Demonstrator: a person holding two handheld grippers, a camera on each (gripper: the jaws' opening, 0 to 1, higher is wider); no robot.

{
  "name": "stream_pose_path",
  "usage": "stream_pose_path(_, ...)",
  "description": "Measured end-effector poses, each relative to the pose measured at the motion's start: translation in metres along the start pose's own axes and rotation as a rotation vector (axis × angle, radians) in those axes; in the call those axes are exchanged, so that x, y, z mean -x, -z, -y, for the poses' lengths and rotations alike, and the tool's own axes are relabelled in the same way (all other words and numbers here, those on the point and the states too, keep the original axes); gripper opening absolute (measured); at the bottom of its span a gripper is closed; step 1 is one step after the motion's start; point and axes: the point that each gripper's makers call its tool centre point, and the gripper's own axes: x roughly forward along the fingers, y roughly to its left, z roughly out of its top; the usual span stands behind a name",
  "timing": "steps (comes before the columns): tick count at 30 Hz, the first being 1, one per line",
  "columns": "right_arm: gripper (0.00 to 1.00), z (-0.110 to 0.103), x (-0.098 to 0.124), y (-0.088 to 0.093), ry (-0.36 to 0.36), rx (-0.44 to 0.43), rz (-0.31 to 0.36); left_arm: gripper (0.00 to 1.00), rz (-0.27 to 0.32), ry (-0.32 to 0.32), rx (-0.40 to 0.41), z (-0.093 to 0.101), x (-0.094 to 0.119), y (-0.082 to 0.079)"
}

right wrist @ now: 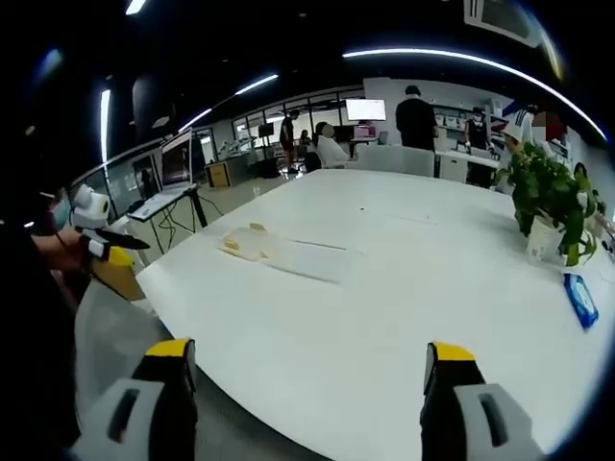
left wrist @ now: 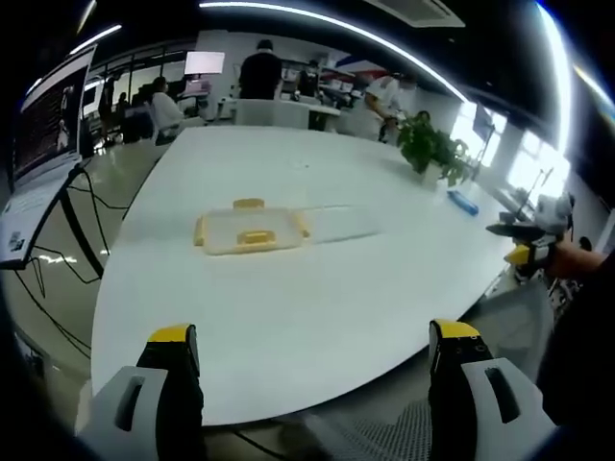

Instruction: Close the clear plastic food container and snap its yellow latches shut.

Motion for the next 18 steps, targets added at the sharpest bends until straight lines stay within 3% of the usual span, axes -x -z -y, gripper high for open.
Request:
stream_pose_path(11,1.00,-0.010,-0.014,-0.002,-0.015,0.015,-0.012,0.98,-0.012,0.001,-0.024,-0.010,-0.001,-0.001)
stream_pose_path(18,1.00,-0.019,-0.029,0.000,-0.033,0.046,-0.040,0.98,-0.023,-0.003,-0.009,-0.027,-0.003,0.001)
